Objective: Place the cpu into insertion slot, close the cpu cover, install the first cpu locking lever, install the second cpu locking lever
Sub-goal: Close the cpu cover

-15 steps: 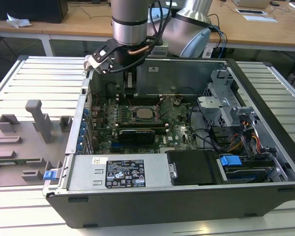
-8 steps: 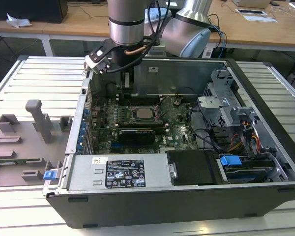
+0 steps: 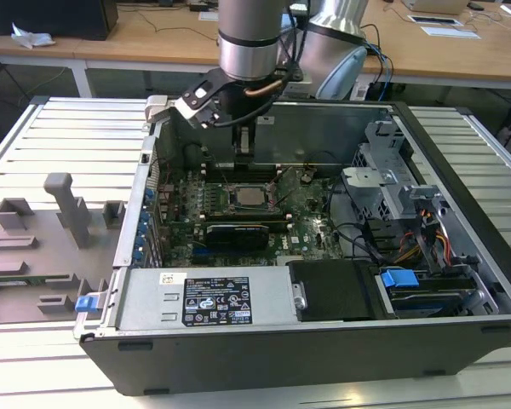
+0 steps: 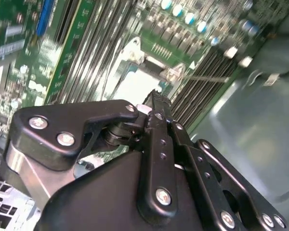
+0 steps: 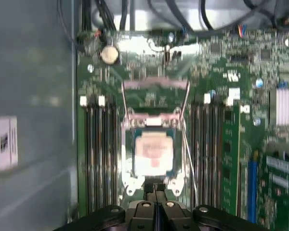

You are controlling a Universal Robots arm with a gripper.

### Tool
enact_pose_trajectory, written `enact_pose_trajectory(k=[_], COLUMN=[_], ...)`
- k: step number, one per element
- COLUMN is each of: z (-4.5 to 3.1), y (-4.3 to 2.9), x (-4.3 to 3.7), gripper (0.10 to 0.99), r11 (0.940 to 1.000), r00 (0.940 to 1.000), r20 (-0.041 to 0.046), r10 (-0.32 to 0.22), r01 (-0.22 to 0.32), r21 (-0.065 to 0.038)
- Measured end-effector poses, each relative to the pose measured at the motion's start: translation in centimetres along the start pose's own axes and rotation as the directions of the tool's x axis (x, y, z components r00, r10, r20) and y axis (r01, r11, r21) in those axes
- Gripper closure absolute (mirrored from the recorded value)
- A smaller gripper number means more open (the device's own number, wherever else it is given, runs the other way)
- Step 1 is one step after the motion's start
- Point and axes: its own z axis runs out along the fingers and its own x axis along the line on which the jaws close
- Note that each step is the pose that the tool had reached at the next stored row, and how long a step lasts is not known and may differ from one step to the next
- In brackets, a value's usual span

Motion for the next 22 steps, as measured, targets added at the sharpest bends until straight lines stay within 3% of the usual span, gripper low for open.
enact_pose_trajectory(k=[1, 2, 4, 7, 10, 13, 14, 18, 19, 22], z=[0.04, 0.16, 0.29, 0.27, 0.01, -0.83, -0.85, -0.89, -0.9, -0.68], y=[0.49, 1.8, 3.53, 5.03, 5.69, 6.06, 6.84, 8.86, 10.42, 12.05], x=[0.01, 0.02, 0.03, 0.05, 0.07, 0.09, 0.1, 0.12, 0.14, 0.17], gripper=[0.98, 0.98, 0.98, 0.98, 0.98, 0.98, 0.98, 0.98, 0.98, 0.98], r11=[1.0, 0.9999, 0.9998, 0.9998, 0.9997, 0.9997, 0.9995, 0.9985, 0.9973, 0.9948], r00=[1.0, 1.0, 1.0, 1.0, 1.0, 1.0, 1.0, 1.0, 1.0, 1.0], r20=[-0.0001, 0.0001, 0.0002, 0.0003, 0.0002, 0.0002, 0.0, 0.0006, 0.0008, 0.001], r10=[0.0, 0.0, 0.0, 0.0, 0.0, 0.0, 0.001, 0.001, 0.001, 0.002], r01=[0.0, 0.0, 0.0, 0.0, 0.0, 0.0, -0.001, -0.001, -0.001, -0.002], r21=[0.003, 0.01, 0.019, 0.022, 0.023, 0.024, 0.031, 0.055, 0.074, 0.102])
